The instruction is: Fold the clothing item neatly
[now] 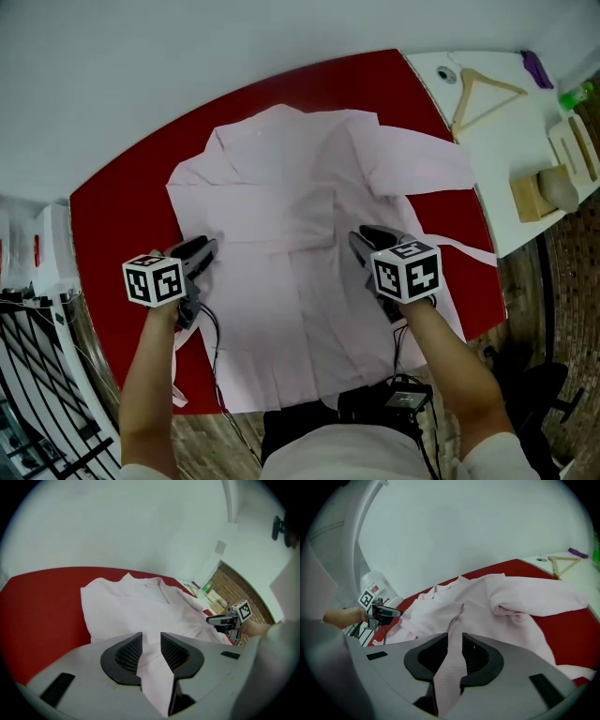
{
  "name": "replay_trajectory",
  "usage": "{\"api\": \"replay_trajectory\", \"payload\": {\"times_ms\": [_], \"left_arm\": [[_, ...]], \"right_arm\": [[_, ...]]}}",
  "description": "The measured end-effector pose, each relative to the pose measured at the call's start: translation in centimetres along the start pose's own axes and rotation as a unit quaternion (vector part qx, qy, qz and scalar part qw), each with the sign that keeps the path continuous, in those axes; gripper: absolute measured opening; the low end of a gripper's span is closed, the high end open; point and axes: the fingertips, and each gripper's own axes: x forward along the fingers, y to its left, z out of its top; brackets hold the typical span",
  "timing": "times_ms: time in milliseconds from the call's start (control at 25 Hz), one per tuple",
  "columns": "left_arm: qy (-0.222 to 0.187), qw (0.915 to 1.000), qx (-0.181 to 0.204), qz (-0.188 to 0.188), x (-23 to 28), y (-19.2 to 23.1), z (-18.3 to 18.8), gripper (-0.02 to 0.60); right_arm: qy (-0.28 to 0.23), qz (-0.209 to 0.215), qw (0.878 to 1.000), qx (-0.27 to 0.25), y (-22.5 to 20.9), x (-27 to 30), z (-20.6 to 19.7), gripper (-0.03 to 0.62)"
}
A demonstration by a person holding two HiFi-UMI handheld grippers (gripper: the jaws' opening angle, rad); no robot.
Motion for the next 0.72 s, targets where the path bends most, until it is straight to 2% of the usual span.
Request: {"api": "replay_trajectory", "payload": {"times_ms": [240, 440, 600, 720], "left_arm": [[-0.027, 0.9978, 0.046, -0.04, 1.0, -6.6, 0.6, 0.101], [-0.039, 0.9943, 0.063, -0.076, 3.6, -11.6, 1.2, 0.1], [-0.052, 0.9899, 0.085, -0.101, 5.9, -15.9, 2.4, 0.1], [-0.061, 0.9846, 0.116, -0.115, 7.8, -19.3, 3.6, 0.1]], "right_arm": [[-0.007, -0.048, 0.999, 0.008, -5.9, -3.8, -0.8, 0.075], [-0.001, -0.082, 0.997, 0.0, -9.9, -6.7, -1.8, 0.075], [0.0, -0.103, 0.995, 0.001, -12.9, -8.9, -2.1, 0.075], [-0.007, -0.124, 0.992, 0.011, -15.7, -10.7, -1.9, 0.075]]}}
